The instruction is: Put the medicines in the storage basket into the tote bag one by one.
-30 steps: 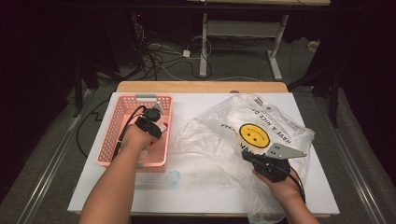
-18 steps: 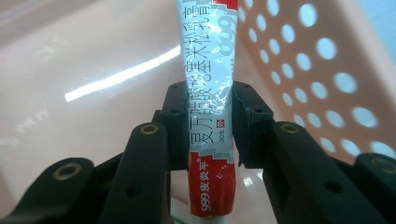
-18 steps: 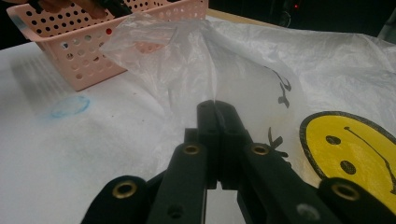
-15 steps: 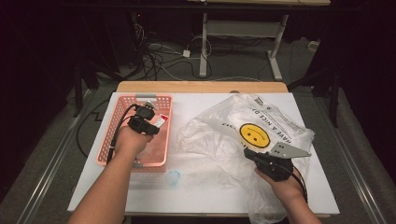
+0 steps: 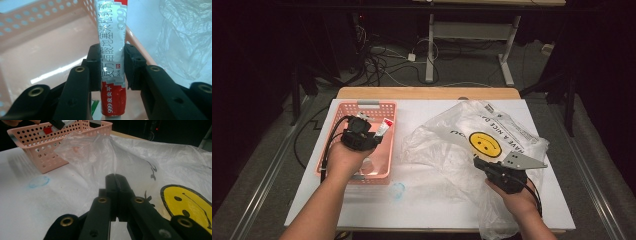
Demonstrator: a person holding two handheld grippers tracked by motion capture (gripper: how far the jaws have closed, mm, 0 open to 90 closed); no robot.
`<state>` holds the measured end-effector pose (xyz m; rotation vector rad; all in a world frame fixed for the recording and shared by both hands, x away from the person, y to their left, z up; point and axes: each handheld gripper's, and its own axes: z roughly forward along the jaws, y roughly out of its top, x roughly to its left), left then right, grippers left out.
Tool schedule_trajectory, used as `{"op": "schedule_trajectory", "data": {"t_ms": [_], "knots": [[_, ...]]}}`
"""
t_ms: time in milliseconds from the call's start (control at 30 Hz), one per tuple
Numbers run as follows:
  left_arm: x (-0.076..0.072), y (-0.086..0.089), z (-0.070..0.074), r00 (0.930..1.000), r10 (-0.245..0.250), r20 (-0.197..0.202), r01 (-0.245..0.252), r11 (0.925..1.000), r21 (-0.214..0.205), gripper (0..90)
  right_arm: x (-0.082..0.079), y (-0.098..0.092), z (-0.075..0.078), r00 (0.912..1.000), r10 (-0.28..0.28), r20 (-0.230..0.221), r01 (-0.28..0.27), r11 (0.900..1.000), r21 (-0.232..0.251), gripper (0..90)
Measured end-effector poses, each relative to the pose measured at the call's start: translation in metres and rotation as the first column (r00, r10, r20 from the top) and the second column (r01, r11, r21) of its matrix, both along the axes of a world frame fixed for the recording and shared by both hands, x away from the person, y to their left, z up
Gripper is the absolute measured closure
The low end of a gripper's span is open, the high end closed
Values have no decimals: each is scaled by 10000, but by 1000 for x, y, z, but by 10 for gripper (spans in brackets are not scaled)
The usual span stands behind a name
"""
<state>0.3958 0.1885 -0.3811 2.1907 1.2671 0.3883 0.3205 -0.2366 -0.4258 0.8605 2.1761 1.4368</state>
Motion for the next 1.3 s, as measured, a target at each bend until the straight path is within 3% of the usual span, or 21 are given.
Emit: {"op": "schedule_trajectory", "data": {"t_ms": [67, 300, 367, 467, 533, 633, 733, 833, 1000, 1100, 1300], "knots": [[-4, 1, 0, 9999, -94, 113, 98, 9994, -340, 681, 0, 0, 3, 10000, -54, 10, 54, 9999, 136, 900], [-13, -1, -9, 9982, -362, 486, 395, 9969, -681, 680, 9, 5, 23, 9995, -157, 284, 158, 9999, -51, 900], [-16, -2, -9, 9964, -378, 759, 426, 9971, -624, 681, 10, 5, 28, 9986, -209, 485, 206, 9998, 60, 900], [-18, -3, -10, 9943, -549, 917, 628, 9943, -859, 680, 10, 5, 27, 9975, -379, 600, 347, 9980, 528, 900], [-20, -2, -11, 9929, -695, 966, 800, 9907, -1099, 681, 9, 4, 20, 9971, -465, 607, 419, 9963, 748, 900], [-24, -1, -15, 9913, -696, 1115, 852, 9863, -1412, 680, 9, 5, 13, 9979, -441, 467, 423, 9983, 393, 900], [-27, -2, -13, 9882, -853, 1270, 1039, 9836, -1472, 680, 8, 4, 14, 9970, -485, 595, 468, 9984, 311, 900], [-28, -4, -9, 9847, -952, 1462, 1221, 9746, -1875, 680, 7, 4, 19, 9961, -424, 776, 393, 9984, 413, 900], [-32, -13, -10, 9815, -1137, 1540, 1410, 9735, -1803, 680, 5, 4, 27, 9932, -562, 1015, 500, 9968, 623, 900], [-36, -17, -8, 9788, -1241, 1630, 1571, 9653, -2088, 680, 6, 3, 30, 9924, -632, 1054, 558, 9959, 712, 900], [-43, -29, -3, 9705, -1590, 1814, 1976, 9554, -2195, 680, 9, -2, 32, 9903, -783, 1144, 689, 9941, 841, 900]]}}
